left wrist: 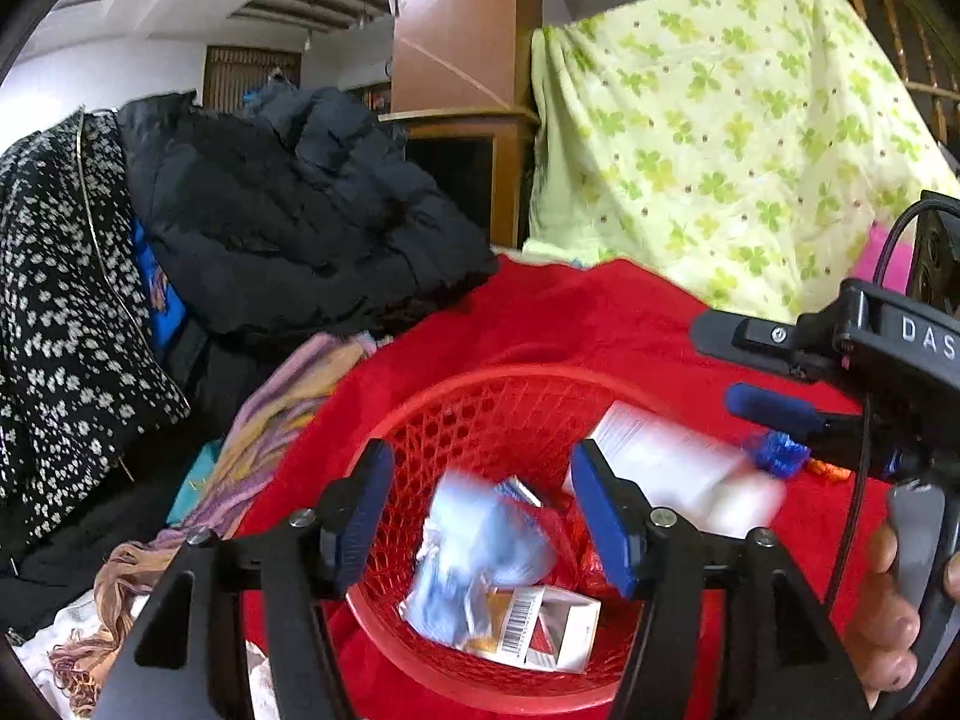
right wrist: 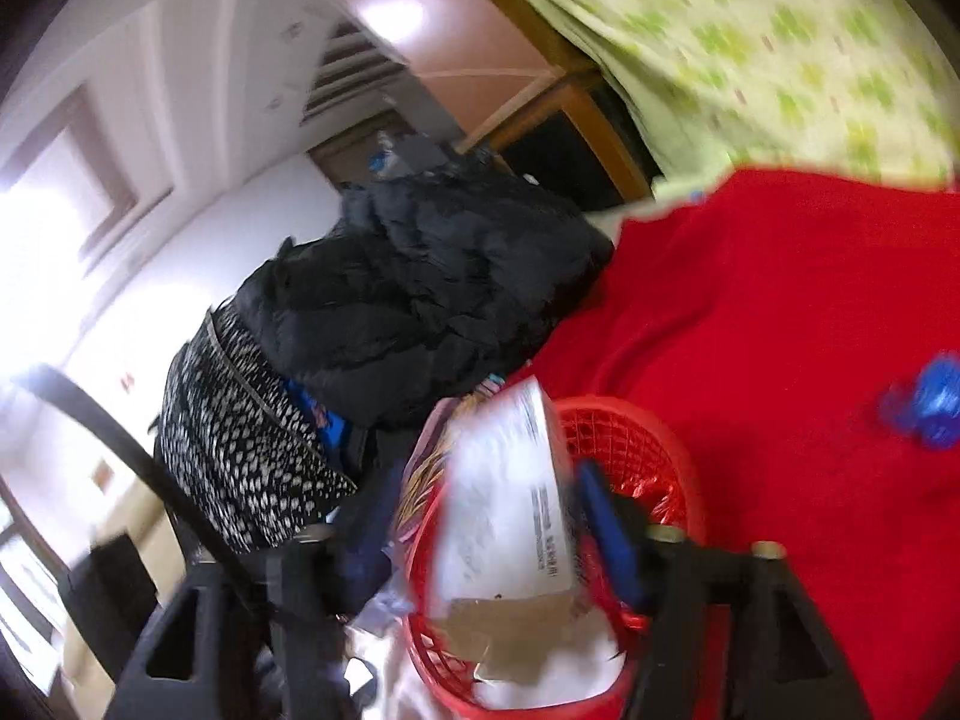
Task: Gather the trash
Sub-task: 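Open both tools over the red mesh basket to drop the items, then pull both tools back toward the blue plastic wad and orange wrapper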
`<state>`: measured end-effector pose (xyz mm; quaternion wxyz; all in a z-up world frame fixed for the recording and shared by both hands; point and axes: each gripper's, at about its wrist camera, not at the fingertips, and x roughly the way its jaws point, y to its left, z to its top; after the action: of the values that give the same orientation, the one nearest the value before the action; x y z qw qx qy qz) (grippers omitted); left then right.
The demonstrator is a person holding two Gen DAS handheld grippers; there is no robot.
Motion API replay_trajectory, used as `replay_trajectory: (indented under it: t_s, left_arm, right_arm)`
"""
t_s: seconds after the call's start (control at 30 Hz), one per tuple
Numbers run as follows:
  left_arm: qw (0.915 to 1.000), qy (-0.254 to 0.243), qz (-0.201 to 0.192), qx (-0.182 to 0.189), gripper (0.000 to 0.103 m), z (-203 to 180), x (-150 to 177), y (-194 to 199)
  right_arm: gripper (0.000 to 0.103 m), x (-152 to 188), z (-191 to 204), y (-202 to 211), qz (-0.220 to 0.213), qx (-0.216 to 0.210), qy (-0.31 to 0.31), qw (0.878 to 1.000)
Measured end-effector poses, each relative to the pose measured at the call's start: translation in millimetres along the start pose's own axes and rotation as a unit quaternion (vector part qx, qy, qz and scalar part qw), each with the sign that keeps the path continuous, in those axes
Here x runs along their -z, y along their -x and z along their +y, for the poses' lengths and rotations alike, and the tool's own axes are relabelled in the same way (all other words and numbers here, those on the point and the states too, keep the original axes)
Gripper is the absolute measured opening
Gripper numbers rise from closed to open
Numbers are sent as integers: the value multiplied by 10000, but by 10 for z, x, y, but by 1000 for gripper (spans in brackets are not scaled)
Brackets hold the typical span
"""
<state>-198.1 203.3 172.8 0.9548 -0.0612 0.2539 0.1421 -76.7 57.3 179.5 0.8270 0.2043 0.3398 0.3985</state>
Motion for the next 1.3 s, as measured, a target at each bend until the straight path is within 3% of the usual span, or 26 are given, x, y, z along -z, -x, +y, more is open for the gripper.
replay_trajectory:
  t_s: [0.1,0.33,0.53,0.77,0.83,1.3]
  left_arm:
    - [9999,33,40,97,67,15,67,78]
    - [9997,-219,-40,-38,80,-221,192,431]
    - [9986,-365,-95,-372,80,-537,160,737]
    - [9963,-553,-298,-589,80,-861,108,1083]
    - [9952,-662,-346,-627,80,-952,93,1158]
    - [9909,-1028,-592,-641,80,-1377,58,1532]
  right_arm:
    - [70,22,-143,26,1,19,-124,9999]
    - [70,238,-242,564,-183,346,645,9971]
    - [70,416,-207,1264,-529,771,1359,9863]
    - [72,430,-128,2129,-1214,1057,1628,9734]
    - [76,420,-97,2300,-1333,1100,1670,9707]
    - [77,467,-118,3043,-1701,1385,1676,9611]
